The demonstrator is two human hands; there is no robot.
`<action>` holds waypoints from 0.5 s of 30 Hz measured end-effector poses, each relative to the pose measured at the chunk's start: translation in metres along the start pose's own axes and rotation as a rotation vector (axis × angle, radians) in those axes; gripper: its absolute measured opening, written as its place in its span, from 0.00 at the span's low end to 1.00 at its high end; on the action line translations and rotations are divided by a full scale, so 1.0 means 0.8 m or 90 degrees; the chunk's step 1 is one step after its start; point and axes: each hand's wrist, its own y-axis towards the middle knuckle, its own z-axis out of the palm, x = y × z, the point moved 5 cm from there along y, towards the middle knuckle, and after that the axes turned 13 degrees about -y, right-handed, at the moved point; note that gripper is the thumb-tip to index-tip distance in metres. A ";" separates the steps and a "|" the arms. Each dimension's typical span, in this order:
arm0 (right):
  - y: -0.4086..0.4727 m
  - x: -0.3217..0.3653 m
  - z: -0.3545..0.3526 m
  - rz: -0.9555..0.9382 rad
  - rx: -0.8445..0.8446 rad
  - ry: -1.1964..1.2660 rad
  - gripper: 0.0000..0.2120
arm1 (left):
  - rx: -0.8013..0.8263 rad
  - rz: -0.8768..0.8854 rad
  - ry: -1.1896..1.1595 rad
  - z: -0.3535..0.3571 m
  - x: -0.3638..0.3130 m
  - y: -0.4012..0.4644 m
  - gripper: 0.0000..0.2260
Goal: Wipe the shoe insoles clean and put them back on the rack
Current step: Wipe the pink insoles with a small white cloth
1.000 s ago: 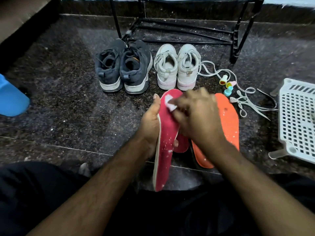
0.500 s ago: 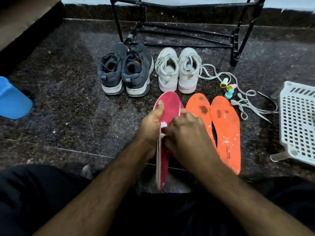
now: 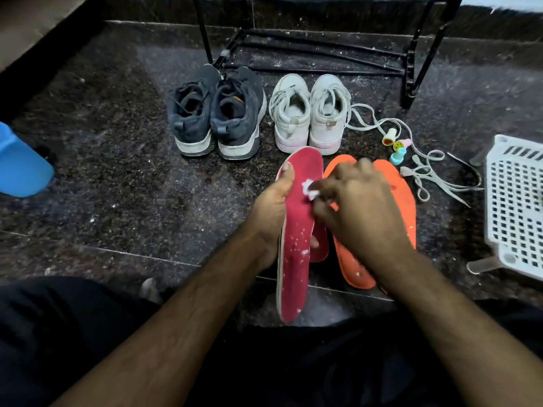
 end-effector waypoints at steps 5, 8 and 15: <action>-0.003 -0.042 -0.017 0.194 -0.113 0.266 0.05 | 0.021 0.032 -0.013 -0.001 -0.012 0.002 0.31; -0.015 -0.028 0.004 0.236 -0.043 0.414 0.04 | -0.009 0.067 -0.068 -0.008 -0.019 0.006 0.30; -0.027 0.018 0.046 0.241 0.172 0.654 0.08 | -0.088 0.079 -0.227 -0.024 -0.029 0.012 0.35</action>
